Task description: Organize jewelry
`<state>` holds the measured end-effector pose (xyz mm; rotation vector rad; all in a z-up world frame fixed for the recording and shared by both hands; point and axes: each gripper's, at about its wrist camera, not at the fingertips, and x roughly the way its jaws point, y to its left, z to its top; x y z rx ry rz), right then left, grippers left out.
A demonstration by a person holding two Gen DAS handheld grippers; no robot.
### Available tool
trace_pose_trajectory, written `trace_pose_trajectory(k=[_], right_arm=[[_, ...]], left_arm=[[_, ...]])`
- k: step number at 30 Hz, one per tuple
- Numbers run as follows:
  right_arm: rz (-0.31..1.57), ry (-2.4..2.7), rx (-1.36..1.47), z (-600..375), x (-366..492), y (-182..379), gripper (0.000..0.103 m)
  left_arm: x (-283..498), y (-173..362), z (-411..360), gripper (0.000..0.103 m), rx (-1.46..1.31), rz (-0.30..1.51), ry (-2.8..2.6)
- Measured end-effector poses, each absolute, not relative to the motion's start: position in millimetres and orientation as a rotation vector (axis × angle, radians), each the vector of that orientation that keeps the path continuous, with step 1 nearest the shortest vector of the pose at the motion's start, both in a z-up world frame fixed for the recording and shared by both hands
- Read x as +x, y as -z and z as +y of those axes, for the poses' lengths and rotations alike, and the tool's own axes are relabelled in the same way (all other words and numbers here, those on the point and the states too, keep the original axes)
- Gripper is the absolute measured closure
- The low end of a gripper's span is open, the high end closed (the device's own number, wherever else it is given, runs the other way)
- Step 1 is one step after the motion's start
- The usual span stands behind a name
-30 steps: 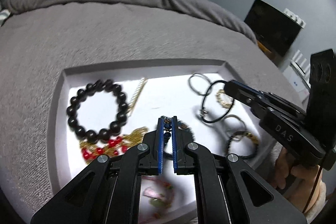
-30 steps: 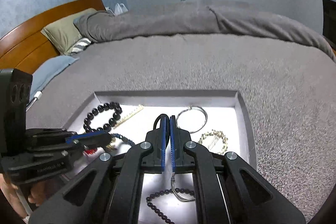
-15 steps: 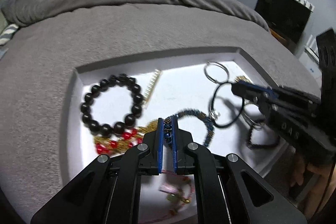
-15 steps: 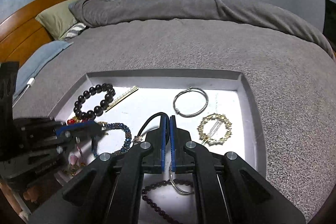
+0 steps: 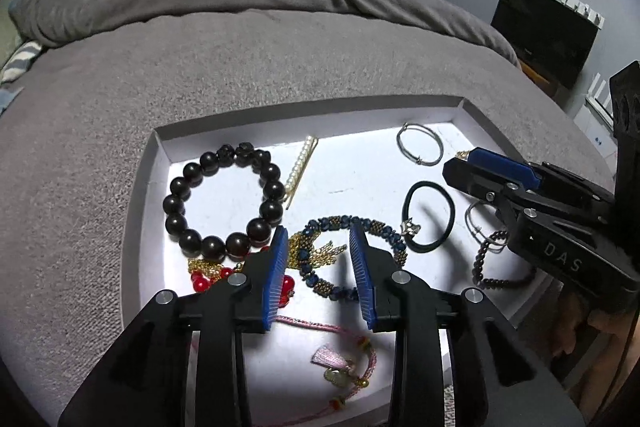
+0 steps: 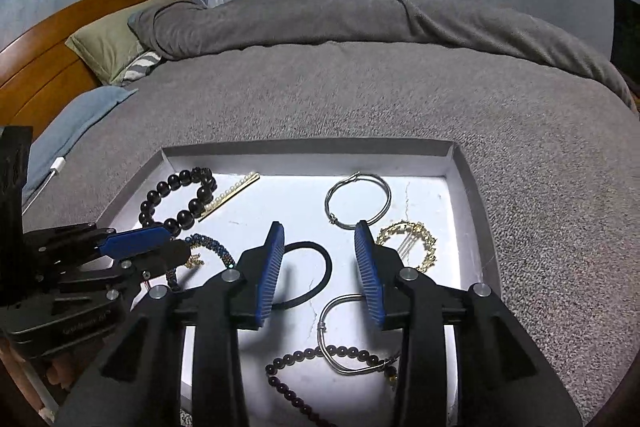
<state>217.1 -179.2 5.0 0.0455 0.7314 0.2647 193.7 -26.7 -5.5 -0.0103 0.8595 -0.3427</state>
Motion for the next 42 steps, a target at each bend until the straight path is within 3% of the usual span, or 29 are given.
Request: trace_pose_trajectory(k=[6,8,10,13,17,20,30,42], right_arm=[[0.633,-0.195,0.116,-200.5,209.5,-23.6,0.032],[0.598,-0.176,0.139,-207.4,206.3,-30.9,0.019],[0.565,-0.170,0.162,-214.0,201.1,-37.6,0.014],[0.545,-0.156,0.174,-219.1,193.7,-44.9,0.005],[0.542,-0.124,0.197,-228.6,180.6,-51.3,0.005],[0.542,-0.066,0.198,-237.8,167.1,-55.7,0.005],[0.493,0.042,0.187,-245.7,100.1,-68.7,0.005],[0.670,-0.032,0.111,-225.2,58.5,-10.6,0.005]], left_arm=[[186.1,-4.6,-25.7,0.065,-0.005,0.807,0.315],[182.8,-8.9,-26.2,0.053,0.012,0.782,0.292],[177.6,-15.3,-25.4,0.025,0.029,0.738,0.264],[170.1,-23.7,-23.9,0.025,0.045,0.693,0.241],[159.9,-29.0,-22.9,0.023,0.075,0.672,0.197],[146.4,-31.0,-20.8,0.011,0.123,0.651,0.149],[87.4,-39.4,0.6,0.006,0.097,0.634,0.113],[41.3,-13.2,-0.5,0.005,0.071,0.659,0.155]])
